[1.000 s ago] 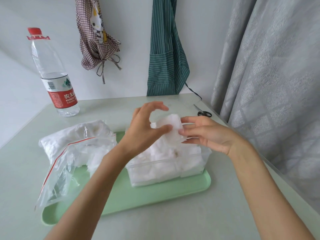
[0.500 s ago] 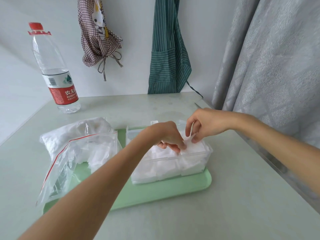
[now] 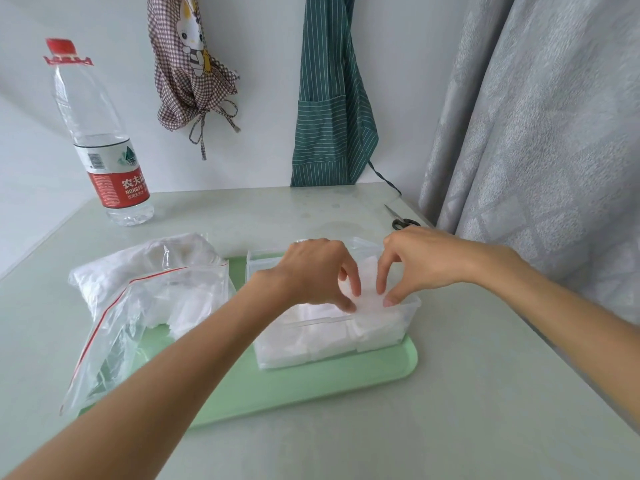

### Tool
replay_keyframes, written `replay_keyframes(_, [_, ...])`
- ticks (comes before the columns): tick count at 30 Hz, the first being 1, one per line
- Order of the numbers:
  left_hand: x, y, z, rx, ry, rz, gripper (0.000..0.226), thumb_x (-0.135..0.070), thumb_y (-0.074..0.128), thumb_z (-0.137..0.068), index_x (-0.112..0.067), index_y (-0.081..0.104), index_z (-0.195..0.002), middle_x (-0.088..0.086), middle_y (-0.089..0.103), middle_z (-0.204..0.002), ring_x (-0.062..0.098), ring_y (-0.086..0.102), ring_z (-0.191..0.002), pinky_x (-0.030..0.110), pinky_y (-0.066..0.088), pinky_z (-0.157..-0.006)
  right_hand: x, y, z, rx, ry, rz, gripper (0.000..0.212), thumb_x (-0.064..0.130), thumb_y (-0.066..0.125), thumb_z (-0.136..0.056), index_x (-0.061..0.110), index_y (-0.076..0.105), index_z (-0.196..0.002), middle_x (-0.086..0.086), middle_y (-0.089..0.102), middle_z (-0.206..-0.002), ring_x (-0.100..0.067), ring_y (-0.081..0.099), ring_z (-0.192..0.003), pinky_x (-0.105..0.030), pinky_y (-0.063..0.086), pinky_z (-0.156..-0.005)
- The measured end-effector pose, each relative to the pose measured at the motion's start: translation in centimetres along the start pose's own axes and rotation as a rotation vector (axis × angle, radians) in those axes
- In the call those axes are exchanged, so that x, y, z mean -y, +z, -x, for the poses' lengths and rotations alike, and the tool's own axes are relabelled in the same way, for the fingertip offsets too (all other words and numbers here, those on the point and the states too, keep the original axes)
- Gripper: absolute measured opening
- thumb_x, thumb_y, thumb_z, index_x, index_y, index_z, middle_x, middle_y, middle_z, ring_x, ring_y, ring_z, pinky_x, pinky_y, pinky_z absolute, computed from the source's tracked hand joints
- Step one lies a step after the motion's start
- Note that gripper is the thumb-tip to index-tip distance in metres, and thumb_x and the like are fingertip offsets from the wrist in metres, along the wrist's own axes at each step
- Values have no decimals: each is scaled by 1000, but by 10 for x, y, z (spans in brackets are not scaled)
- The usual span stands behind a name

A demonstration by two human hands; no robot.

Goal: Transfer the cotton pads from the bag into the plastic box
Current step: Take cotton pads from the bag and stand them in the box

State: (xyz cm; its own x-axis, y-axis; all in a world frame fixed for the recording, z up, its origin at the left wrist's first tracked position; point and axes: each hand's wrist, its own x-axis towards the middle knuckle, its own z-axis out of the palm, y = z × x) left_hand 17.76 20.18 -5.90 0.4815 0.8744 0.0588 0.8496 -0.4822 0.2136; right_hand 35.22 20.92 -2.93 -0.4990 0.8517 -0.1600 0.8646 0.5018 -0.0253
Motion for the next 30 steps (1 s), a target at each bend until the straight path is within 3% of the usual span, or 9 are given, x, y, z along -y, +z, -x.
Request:
replay_keyframes(3, [-1,0,-1,86,29,-24,26,-49,75,-71,-39,72,-96,-15,49,-74,10,49,-79,23,33,-59,7,3,0,-30,2,78,21,50,77,-66,41,71,-83,5,55,-79,-9,50,-77,-21,27,-55])
replay_keyframes(8, [-5,8,-7,150,4,-25,28,-48,76,-69,-37,72,-95,-14,57,-85,11,53,-86,25,33,-68,17,19,-2,-26,5,159,19,45,76,-70,35,74,-86,8,58,-77,-14,53,-87,-24,27,-71])
replay_keyframes(13, [-7,2,-4,166,-6,-7,28,-43,77,-71,-36,71,-99,-11,60,-89,15,57,-94,24,34,-70,20,13,-1,6,34,143,16,41,76,-71,37,73,-86,6,62,-80,-15,55,-83,-23,30,-66])
replay_keyframes(16, [2,-17,16,74,-43,131,32,-35,75,-75,-36,68,-107,-14,52,-80,11,51,-83,25,36,-70,18,-1,6,-51,74,21,20,37,78,-70,37,72,-89,8,48,-67,-6,48,-66,-20,30,-54])
replay_keyframes(19, [29,-33,59,-98,-110,249,30,-32,75,-76,-41,66,-102,-22,56,-79,4,52,-77,27,45,-73,22,-6,16,-238,90,-178,21,32,79,-70,40,70,-88,9,52,-69,-3,46,-61,-17,30,-56])
replay_keyframes(23, [71,-39,127,-429,-272,210,31,-27,77,-73,-48,60,-89,-23,60,-101,4,53,-94,28,44,-81,68,5,16,-410,37,-366,20,29,76,-74,43,68,-85,13,56,-76,-6,52,-72,-27,42,-67])
replay_keyframes(25, [92,-36,154,-504,-391,170,40,-26,80,-70,-42,56,-97,-18,53,-122,11,45,-111,28,35,-85,105,14,9,-462,-30,-406,19,27,72,-78,42,68,-89,14,56,-80,-6,53,-78,-24,42,-70])
replay_keyframes(28, [117,-30,174,-378,-548,212,81,-33,81,-68,-33,35,-135,-7,24,-150,23,30,-132,37,31,-103,153,25,-4,-472,-116,-400,18,27,65,-84,39,68,-98,15,56,-89,-2,47,-83,-17,36,-67])
replay_keyframes(30, [128,-28,175,-274,-594,245,90,-44,73,-75,-32,19,-147,-6,16,-154,23,24,-138,42,27,-110,174,30,-16,-475,-129,-391,19,27,62,-86,36,67,-102,16,54,-91,1,43,-84,-13,31,-62])
